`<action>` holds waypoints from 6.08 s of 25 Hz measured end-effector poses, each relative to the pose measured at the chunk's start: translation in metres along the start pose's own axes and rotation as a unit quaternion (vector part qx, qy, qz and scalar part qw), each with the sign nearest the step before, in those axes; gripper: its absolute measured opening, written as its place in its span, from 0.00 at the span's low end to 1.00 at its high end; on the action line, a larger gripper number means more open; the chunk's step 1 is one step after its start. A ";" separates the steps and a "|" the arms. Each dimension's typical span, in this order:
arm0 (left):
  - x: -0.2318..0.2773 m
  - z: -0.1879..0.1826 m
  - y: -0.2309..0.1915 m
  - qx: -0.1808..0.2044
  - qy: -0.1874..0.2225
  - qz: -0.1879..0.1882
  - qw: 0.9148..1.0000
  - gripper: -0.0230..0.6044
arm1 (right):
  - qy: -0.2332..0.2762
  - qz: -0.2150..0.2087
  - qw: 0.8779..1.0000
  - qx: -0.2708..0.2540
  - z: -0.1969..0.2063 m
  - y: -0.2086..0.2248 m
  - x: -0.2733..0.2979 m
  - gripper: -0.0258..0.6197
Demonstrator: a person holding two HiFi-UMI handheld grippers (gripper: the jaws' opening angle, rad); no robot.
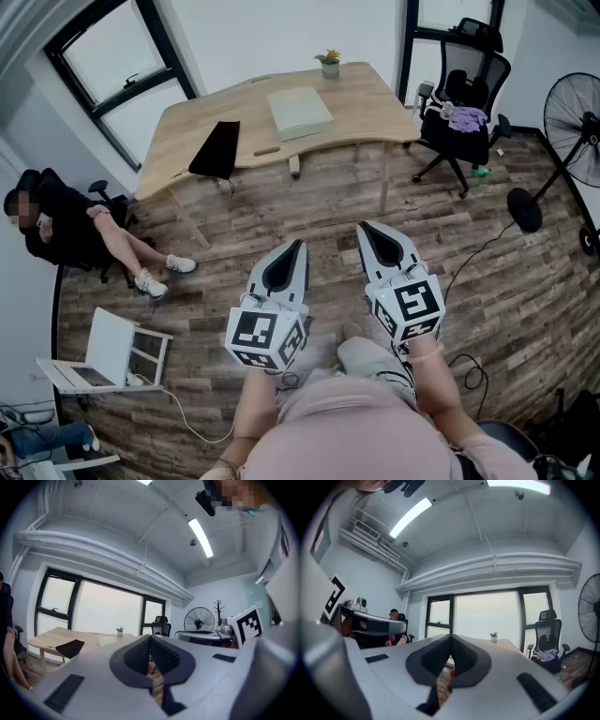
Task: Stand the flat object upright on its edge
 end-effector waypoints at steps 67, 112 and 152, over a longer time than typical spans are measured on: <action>0.291 -0.025 -0.106 -0.011 -0.012 -0.041 0.999 0.05 | -0.001 -0.030 1.000 0.003 0.048 0.191 0.233 0.04; 0.406 -0.044 -0.272 -0.038 -0.044 -0.015 0.998 0.05 | -0.037 -0.001 0.999 -0.019 0.062 0.212 0.424 0.04; 0.619 -0.061 -0.365 -0.040 -0.062 -0.060 0.995 0.05 | -0.036 -0.036 0.998 -0.023 0.106 0.353 0.617 0.04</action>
Point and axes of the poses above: the fingertips, and each gripper's own axes: x forward along the fingers, y to its right, z out of its underside, the point moved 2 cm from there along -x, backward along the fingers, and after that the axes turned 8 degrees about -x, right-handed, at the moved point
